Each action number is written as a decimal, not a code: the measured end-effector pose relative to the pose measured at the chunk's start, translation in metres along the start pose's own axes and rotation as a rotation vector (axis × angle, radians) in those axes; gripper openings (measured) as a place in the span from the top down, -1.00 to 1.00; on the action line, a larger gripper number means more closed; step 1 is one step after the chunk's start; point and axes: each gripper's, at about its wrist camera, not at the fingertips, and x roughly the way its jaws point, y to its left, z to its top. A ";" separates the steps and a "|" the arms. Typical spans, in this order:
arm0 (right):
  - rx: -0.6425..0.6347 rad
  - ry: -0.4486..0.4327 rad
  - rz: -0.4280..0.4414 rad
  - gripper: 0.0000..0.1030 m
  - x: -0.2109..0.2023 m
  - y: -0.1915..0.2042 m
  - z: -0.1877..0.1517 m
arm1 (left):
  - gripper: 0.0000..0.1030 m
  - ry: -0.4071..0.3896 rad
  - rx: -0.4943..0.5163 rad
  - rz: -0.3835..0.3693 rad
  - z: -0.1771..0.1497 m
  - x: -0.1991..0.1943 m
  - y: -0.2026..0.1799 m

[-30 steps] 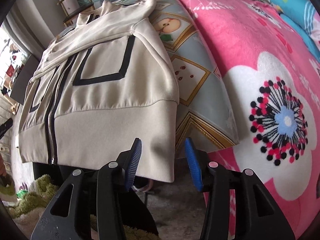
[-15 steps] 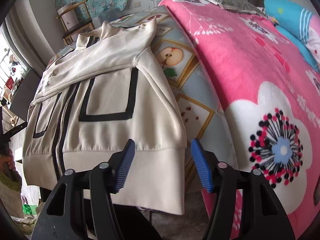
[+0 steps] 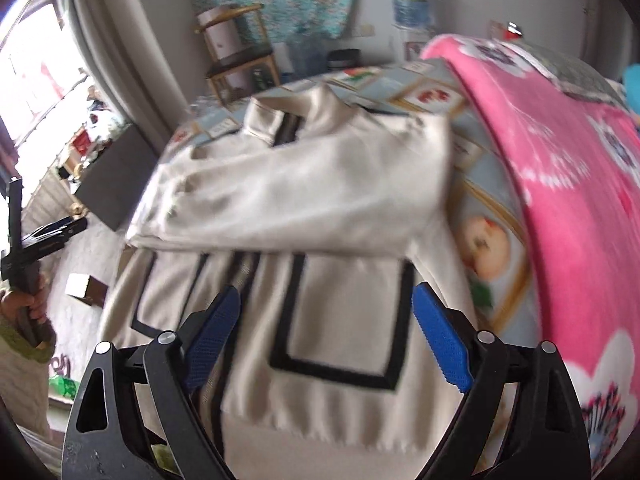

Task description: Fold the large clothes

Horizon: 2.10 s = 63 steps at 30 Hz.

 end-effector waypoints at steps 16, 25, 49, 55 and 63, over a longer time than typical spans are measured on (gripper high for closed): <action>0.090 0.098 0.147 -0.77 0.125 -0.020 0.209 | -0.84 0.041 -0.065 -0.249 0.184 0.126 -0.107; 0.052 0.257 -0.068 -0.75 0.242 -0.017 0.261 | -0.84 0.152 -0.024 -0.144 0.236 0.232 -0.169; -0.153 0.403 -0.091 0.75 0.208 -0.025 0.169 | -0.83 0.217 0.302 0.010 0.168 0.225 -0.172; -0.195 0.351 -0.051 0.97 0.172 -0.030 0.153 | -0.81 0.187 0.342 -0.016 0.154 0.204 -0.171; -0.120 0.167 0.092 0.74 0.123 -0.035 0.192 | -0.81 0.167 0.383 -0.023 0.150 0.207 -0.175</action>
